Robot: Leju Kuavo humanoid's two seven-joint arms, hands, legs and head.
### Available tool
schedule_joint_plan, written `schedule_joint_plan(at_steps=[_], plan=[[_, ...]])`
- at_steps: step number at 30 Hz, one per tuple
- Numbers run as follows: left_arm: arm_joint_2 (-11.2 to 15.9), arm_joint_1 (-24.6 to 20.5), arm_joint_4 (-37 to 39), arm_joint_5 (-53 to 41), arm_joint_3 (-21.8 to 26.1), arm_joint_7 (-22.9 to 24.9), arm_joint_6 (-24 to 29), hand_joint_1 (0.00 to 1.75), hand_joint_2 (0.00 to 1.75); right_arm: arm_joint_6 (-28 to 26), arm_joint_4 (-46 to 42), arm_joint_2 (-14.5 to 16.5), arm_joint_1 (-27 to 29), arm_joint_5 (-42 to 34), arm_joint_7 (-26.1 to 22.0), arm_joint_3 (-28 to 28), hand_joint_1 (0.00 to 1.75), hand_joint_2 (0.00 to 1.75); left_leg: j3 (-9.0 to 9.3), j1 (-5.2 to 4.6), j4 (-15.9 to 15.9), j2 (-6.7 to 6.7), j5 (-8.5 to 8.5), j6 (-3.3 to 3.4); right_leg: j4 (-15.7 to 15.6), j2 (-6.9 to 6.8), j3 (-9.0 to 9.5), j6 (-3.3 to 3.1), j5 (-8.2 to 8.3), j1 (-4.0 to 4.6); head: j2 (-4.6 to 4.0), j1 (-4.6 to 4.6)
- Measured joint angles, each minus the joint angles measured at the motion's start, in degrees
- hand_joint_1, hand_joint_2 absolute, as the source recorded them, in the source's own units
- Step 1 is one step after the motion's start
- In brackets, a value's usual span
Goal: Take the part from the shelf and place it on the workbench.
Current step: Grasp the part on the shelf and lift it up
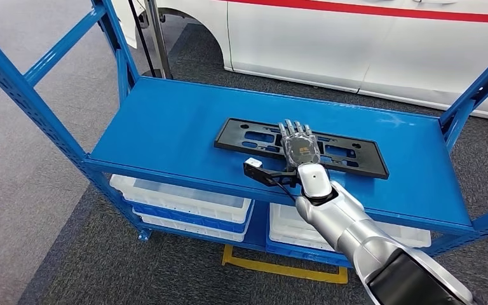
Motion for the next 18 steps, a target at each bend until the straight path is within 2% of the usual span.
schedule_joint_plan(at_steps=[5,6,9,10,18], plan=[[-0.01,-0.08,0.0,0.0,0.0,0.0,0.28,0.0,0.0,2.97,0.38,-0.13,0.27,0.15,-0.7,0.0,0.0,1.75,0.01,0.0,0.0,0.0,0.0,0.0,0.0,0.0,0.0,0.0,0.0,0.0,0.0,0.0],[-0.01,-0.1,0.0,0.0,0.0,0.0,0.31,0.0,0.0,3.35,0.39,-0.13,0.28,0.17,-0.79,0.0,0.33,1.75,0.01,0.0,0.0,0.0,0.0,0.0,0.0,0.0,0.01,0.0,0.0,0.0,0.0,0.0],[-0.01,-0.16,0.0,0.0,0.0,0.0,0.33,0.0,0.0,3.81,0.42,-0.13,0.32,0.2,-0.89,0.0,1.63,1.75,0.02,0.0,0.0,0.0,0.0,0.0,0.0,0.0,0.02,0.0,0.0,0.0,0.0,0.01],[-0.01,-0.17,0.0,0.0,0.0,0.0,0.35,0.0,0.0,3.98,0.46,-0.13,0.38,0.2,-0.99,0.0,1.73,1.75,0.02,0.0,0.0,0.0,0.0,0.0,0.0,0.0,0.02,0.0,0.0,0.0,0.0,0.01],[-0.01,-0.24,0.0,0.0,0.0,0.02,0.55,0.0,0.0,5.93,0.62,-0.09,1.12,0.05,-2.17,-0.08,1.64,1.75,0.01,0.0,0.0,0.0,0.0,0.0,0.0,0.0,0.02,0.01,0.01,0.0,0.0,0.0]])
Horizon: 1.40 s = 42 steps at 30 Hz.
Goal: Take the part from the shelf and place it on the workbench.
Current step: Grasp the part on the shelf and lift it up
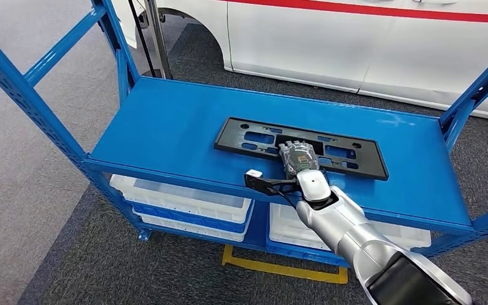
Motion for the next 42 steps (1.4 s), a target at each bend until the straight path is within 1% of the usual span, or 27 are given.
schedule_joint_plan(at_steps=[9,24,30,34,38,42], plan=[[0.0,-0.21,0.0,0.0,0.0,0.03,0.07,0.0,0.0,0.34,-0.02,0.22,0.14,-0.11,-1.09,-0.61,1.69,1.75,0.0,0.0,0.0,0.0,0.0,0.0,0.0,0.0,0.0,0.0,0.0,0.0,0.0,0.01],[0.0,-0.25,0.0,0.0,0.0,0.09,-0.08,0.0,0.0,-0.05,-0.02,0.31,0.3,-0.12,-1.27,-0.95,1.69,1.75,0.02,0.0,0.0,-0.01,0.0,0.0,0.0,-0.01,0.02,0.0,0.0,0.0,0.0,0.0],[0.0,-0.25,0.0,0.0,0.0,0.09,-0.09,0.0,0.0,-0.07,-0.02,0.31,0.31,-0.12,-1.27,-0.95,1.62,1.75,0.02,0.0,0.0,-0.01,0.0,0.0,0.0,-0.01,0.02,0.0,0.0,0.0,0.0,0.0],[0.0,-0.26,0.0,0.0,0.0,0.09,-0.23,0.0,0.0,-0.2,-0.02,0.31,0.32,-0.13,-1.27,-1.02,1.66,1.75,0.02,0.0,0.0,-0.01,0.0,0.0,0.0,-0.01,0.02,0.0,0.0,0.0,0.0,0.0],[0.0,-0.26,0.0,0.0,0.1,0.03,-1.09,0.0,1.75,-0.43,-0.02,0.31,0.4,-0.15,-1.4,-1.3,1.73,1.75,0.02,0.0,0.0,-0.01,0.0,0.0,0.0,-0.01,0.02,0.0,0.0,0.0,0.0,0.0],[-0.01,-0.22,0.0,-0.02,1.06,-0.69,-2.69,0.0,1.75,-1.57,-0.03,0.31,0.63,-0.17,-2.35,-1.65,1.73,1.75,0.02,0.0,0.0,-0.01,0.0,0.0,0.0,-0.01,0.02,0.0,0.0,0.0,0.0,0.0]])
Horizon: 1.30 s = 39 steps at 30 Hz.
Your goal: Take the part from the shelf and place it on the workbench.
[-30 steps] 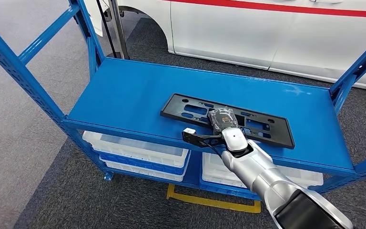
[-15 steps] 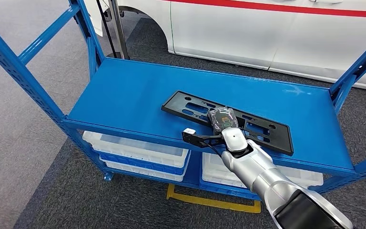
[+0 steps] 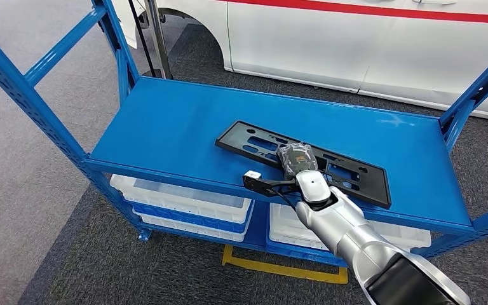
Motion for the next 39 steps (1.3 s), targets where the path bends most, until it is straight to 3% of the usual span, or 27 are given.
schedule_joint_plan(at_steps=[6,9,34,39], plan=[[0.01,0.11,0.0,0.02,0.96,-2.27,-2.03,0.0,1.75,-8.48,-2.39,0.03,0.68,-1.22,-9.22,-1.28,1.73,1.75,-0.05,0.0,0.0,0.03,0.0,0.0,0.02,0.08,-0.05,0.01,0.02,-0.01,0.0,0.01],[0.01,0.18,0.0,0.02,1.25,-2.9,-2.57,0.0,1.75,-10.15,-6.04,0.1,0.45,-1.95,-12.12,-2.07,1.73,1.75,-0.05,0.0,0.0,0.0,0.0,0.0,0.02,0.05,-0.07,0.01,0.01,-0.01,0.0,0.0],[0.01,0.45,0.02,0.02,1.98,-4.12,-3.61,0.0,1.75,-12.34,-15.09,0.11,0.81,1.06,-12.52,-3.86,1.73,1.75,-0.08,-0.01,0.0,-0.02,0.0,0.0,0.01,0.0,-0.1,0.0,-0.01,-0.02,0.0,0.0],[0.01,0.45,0.21,0.02,1.98,-4.18,-3.79,0.0,1.75,-15.85,-17.08,-0.41,1.8,3.58,-12.28,-3.73,1.73,1.75,-0.1,-0.05,0.04,-0.02,0.0,0.0,-0.02,-0.01,-0.1,0.04,0.02,-0.06,0.0,0.0]])
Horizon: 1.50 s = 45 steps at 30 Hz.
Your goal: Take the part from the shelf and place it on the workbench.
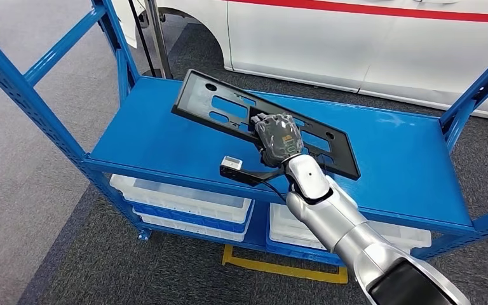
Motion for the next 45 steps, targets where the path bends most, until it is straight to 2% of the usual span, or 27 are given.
schedule_joint_plan(at_steps=[5,9,12,13,14,16,17,18,19,20,22,24,26,28,29,31,32,33,34,35,37,38,39,42,43,44,45], plan=[[-0.21,0.0,0.77,0.0,-0.01,-0.09,-0.9,0.0,1.75,-4.45,-8.43,-2.29,2.69,4.16,0.48,0.19,1.73,1.75,-0.04,-0.2,0.05,-0.02,-0.05,0.09,-0.03,-0.03,-0.01,0.18,0.0,-0.21,0.0,0.0],[-0.5,-0.01,1.73,0.0,-0.03,-0.13,-1.39,0.0,1.75,-3.35,-19.74,-5.21,5.34,7.44,1.13,0.41,1.73,1.75,-0.04,-0.5,0.08,-0.02,-0.12,0.48,-0.1,-0.01,0.0,0.5,0.05,-0.51,0.0,0.0],[-0.74,-0.07,2.23,0.0,-0.1,-0.01,-1.85,0.0,1.75,-2.21,-26.12,-6.9,6.99,9.24,1.5,0.84,1.73,1.75,0.14,-0.33,-0.49,0.11,0.57,1.14,0.15,0.02,-0.03,1.05,-0.29,-0.54,0.0,0.01],[-0.83,-0.09,2.36,0.0,-0.12,0.06,-1.95,0.0,1.75,-1.94,-27.75,-7.45,7.41,9.71,1.71,1.03,1.73,1.75,0.19,-0.19,-0.78,0.19,0.91,1.4,1.12,0.03,-0.32,1.26,-1.29,-0.53,0.0,0.02],[-0.91,-0.12,2.48,0.0,-0.14,0.13,-2.03,0.0,1.75,-1.72,-29.0,-7.95,7.76,10.04,1.89,1.22,1.73,1.75,0.18,-0.04,-1.02,0.27,1.15,1.61,3.24,0.04,-1.07,1.43,-3.07,-0.56,0.0,0.02],[-0.95,-0.14,2.69,0.0,-0.16,0.26,-2.23,0.0,1.75,-1.24,-30.77,-8.8,8.48,10.39,2.23,1.57,1.73,1.75,-0.1,-0.04,-0.99,0.33,1.36,1.77,10.15,0.02,-3.53,1.72,-7.31,-0.78,0.0,0.02],[-0.96,-0.13,2.8,0.0,-0.16,0.33,-2.36,0.0,1.75,-1.06,-31.34,-9.17,8.88,10.5,2.36,1.71,1.73,1.75,-0.29,-0.04,-0.9,0.34,1.44,1.77,13.3,0.01,-4.61,1.8,-8.66,-0.86,0.0,0.02],[-0.98,-0.13,2.91,0.0,-0.18,0.37,-2.52,0.0,1.75,-0.92,-31.8,-9.51,9.26,10.58,2.45,1.79,1.73,1.75,-0.49,-0.04,-0.79,0.33,1.51,1.74,14.84,0.0,-4.95,1.83,-8.91,-0.91,0.0,0.02],[-1.0,-0.14,3.03,0.0,-0.19,0.41,-2.65,0.0,1.75,-0.86,-32.19,-9.83,9.55,10.66,2.52,1.83,1.73,1.75,-0.68,-0.04,-0.67,0.31,1.59,1.68,14.27,-0.01,-4.28,1.76,-8.09,-0.93,0.0,0.02],[-1.03,-0.14,3.1,0.0,-0.2,0.43,-2.74,0.0,1.75,-0.82,-32.56,-10.09,9.71,10.74,2.56,1.84,1.73,1.75,-0.83,-0.05,-0.54,0.29,1.65,1.61,11.6,-0.01,-2.56,1.6,-6.48,-0.93,0.0,0.02],[-1.12,-0.22,3.17,0.0,-0.22,0.46,-2.8,0.0,1.75,-0.8,-33.32,-10.48,9.78,10.82,2.65,1.83,1.73,1.75,-1.1,-0.08,-0.32,0.23,1.82,1.31,4.04,0.1,1.84,1.05,-3.85,-0.71,0.0,0.01],[-1.2,-0.31,3.25,0.0,-0.23,0.49,-2.81,0.0,1.75,-0.79,-33.97,-10.8,9.76,10.84,2.7,1.83,1.73,1.75,-1.33,-0.05,-0.26,0.2,2.19,0.68,0.01,0.22,3.95,0.56,-3.0,-0.28,0.0,0.02],[-1.25,-0.32,3.41,0.0,-0.24,0.5,-2.81,0.0,1.75,-0.79,-34.46,-11.03,9.78,10.88,2.75,1.83,1.73,1.75,-1.5,-0.03,-0.39,0.12,2.68,-0.1,-0.44,0.19,3.83,0.11,-2.53,-0.16,-0.01,0.02],[-1.26,-0.34,3.62,0.0,-0.25,0.5,-2.82,0.0,1.75,-0.78,-34.82,-11.1,9.77,10.93,2.77,1.84,1.73,1.75,-1.99,-0.04,0.53,0.16,1.43,-0.89,-1.15,-0.14,3.56,-0.68,-1.66,-0.54,-0.01,-0.03],[-1.25,-0.4,3.69,0.0,-0.25,0.5,-2.83,0.0,1.75,-0.76,-34.98,-11.11,9.78,10.96,2.78,1.84,1.73,1.75,-2.65,0.01,2.37,0.23,-0.4,-1.3,-1.49,-0.34,3.26,-1.09,-1.1,-0.76,0.0,-0.05],[-1.25,-0.56,3.78,0.0,-0.26,0.49,-2.84,0.0,1.75,-0.72,-35.17,-11.13,9.83,10.98,2.79,1.84,1.73,1.75,-4.71,0.43,8.89,0.45,-5.4,-2.06,-1.5,-0.61,2.14,-1.5,-0.18,-0.86,0.0,-0.11],[-1.23,-0.65,3.83,0.0,-0.27,0.49,-2.85,0.0,1.75,-0.69,-35.23,-11.15,9.91,10.98,2.79,1.84,1.73,1.75,-5.57,0.65,12.28,0.52,-7.22,-2.4,-1.35,-0.69,1.42,-1.44,0.22,-0.88,0.0,-0.11],[-1.23,-0.72,3.89,0.0,-0.28,0.49,-2.85,0.0,1.75,-0.66,-35.24,-11.16,10.0,10.98,2.79,1.84,1.73,1.75,-5.75,0.86,14.4,0.58,-7.95,-2.7,-1.14,-0.78,0.68,-1.33,0.62,-0.93,0.0,-0.11],[-1.22,-0.75,3.96,0.0,-0.31,0.5,-2.85,0.0,1.75,-0.61,-35.24,-11.17,10.09,10.99,2.79,1.84,1.73,1.75,-5.02,1.06,14.65,0.62,-7.52,-2.97,-0.9,-0.84,-0.07,-1.16,1.01,-1.01,0.0,-0.11],[-1.21,-0.73,4.04,0.0,-0.37,0.52,-2.85,0.0,1.75,-0.5,-35.27,-11.19,10.14,11.01,2.79,1.85,1.73,1.75,-3.29,1.26,12.84,0.65,-6.2,-3.19,-0.62,-0.87,-0.79,-0.94,1.37,-1.14,0.0,-0.11],[-1.15,-0.6,4.24,0.0,-0.52,0.64,-2.9,0.0,1.75,-0.25,-35.38,-11.2,10.14,11.08,2.82,1.84,1.73,1.75,1.77,1.52,5.65,0.67,-3.87,-3.5,0.09,-0.87,-2.11,-0.33,1.99,-1.32,0.0,-0.13],[-1.1,-0.58,4.33,0.0,-0.58,0.69,-3.0,0.0,1.75,-0.11,-35.46,-11.2,10.14,11.11,2.86,1.84,1.73,1.75,3.65,1.45,2.54,0.58,-3.47,-3.37,0.37,-0.88,-2.6,0.03,2.34,-1.35,0.0,-0.11],[-1.06,-0.57,4.39,0.0,-0.61,0.74,-3.12,0.0,1.75,0.02,-35.53,-11.18,10.14,11.13,2.92,1.83,1.73,1.75,4.62,1.33,0.54,0.48,-3.51,-3.14,0.52,-0.9,-2.94,0.39,2.77,-1.33,0.0,-0.11],[-0.94,-0.59,4.44,0.0,-0.61,0.76,-3.71,0.0,1.75,1.0,-35.65,-10.96,10.15,11.31,3.19,1.85,1.73,1.75,3.94,1.07,-0.6,0.37,-2.68,-1.58,0.19,-0.87,-3.4,1.43,4.05,-1.35,0.0,-0.08],[-0.89,-0.63,4.44,0.0,-0.61,0.78,-3.87,0.0,1.75,1.42,-35.65,-10.83,10.15,11.4,3.33,1.85,1.73,1.75,3.53,1.12,-0.75,0.45,-2.08,-0.94,0.59,-0.8,-3.71,1.71,3.31,-1.42,0.0,-0.05],[-0.83,-0.69,4.44,0.0,-0.61,0.82,-3.97,0.0,1.75,1.73,-35.62,-10.68,10.15,11.5,3.48,1.85,1.73,1.75,2.98,1.21,-0.93,0.55,-1.4,-0.33,1.93,-0.71,-4.25,1.92,1.51,-1.5,0.0,-0.04],[-0.79,-0.75,4.44,0.0,-0.61,0.86,-4.03,0.0,1.75,1.93,-35.61,-10.55,10.16,11.59,3.63,1.85,1.73,1.75,2.37,1.22,-0.99,0.66,-0.72,0.13,4.5,-0.63,-5.04,2.06,-1.27,-1.59,0.0,-0.03]])
